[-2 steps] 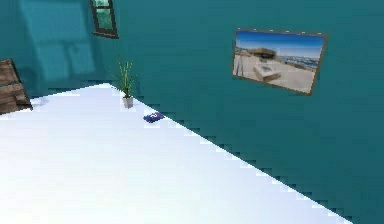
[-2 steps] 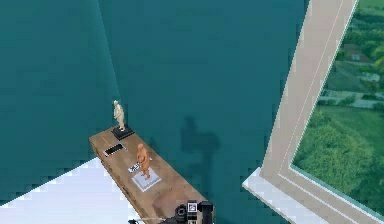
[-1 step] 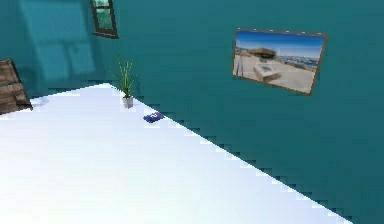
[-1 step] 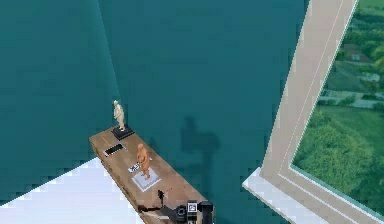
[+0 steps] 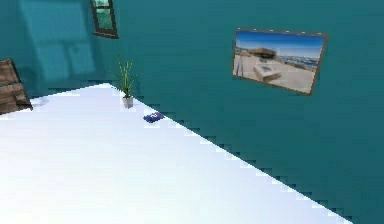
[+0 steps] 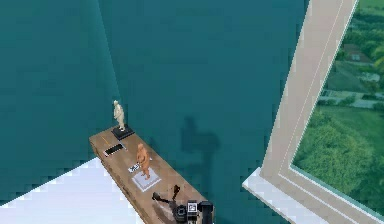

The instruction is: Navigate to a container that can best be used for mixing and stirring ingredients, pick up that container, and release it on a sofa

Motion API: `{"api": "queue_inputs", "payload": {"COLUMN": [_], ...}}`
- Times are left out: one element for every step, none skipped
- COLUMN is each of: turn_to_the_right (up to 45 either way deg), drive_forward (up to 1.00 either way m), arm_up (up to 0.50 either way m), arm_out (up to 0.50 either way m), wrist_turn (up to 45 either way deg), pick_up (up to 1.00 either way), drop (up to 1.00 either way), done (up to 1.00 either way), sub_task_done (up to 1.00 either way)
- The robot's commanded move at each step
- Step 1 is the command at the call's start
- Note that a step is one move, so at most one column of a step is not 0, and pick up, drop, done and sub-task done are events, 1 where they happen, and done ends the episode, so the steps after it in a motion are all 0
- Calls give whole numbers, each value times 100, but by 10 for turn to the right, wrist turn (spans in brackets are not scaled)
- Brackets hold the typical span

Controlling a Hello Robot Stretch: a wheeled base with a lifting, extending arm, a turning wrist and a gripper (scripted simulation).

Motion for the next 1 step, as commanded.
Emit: {"api": "queue_inputs", "payload": {"turn_to_the_right": [0], "drive_forward": [0], "arm_up": [-30], "arm_out": [0], "wrist_turn": [0], "pick_up": [0], "drop": [0], "done": [0], "sub_task_done": [0]}}
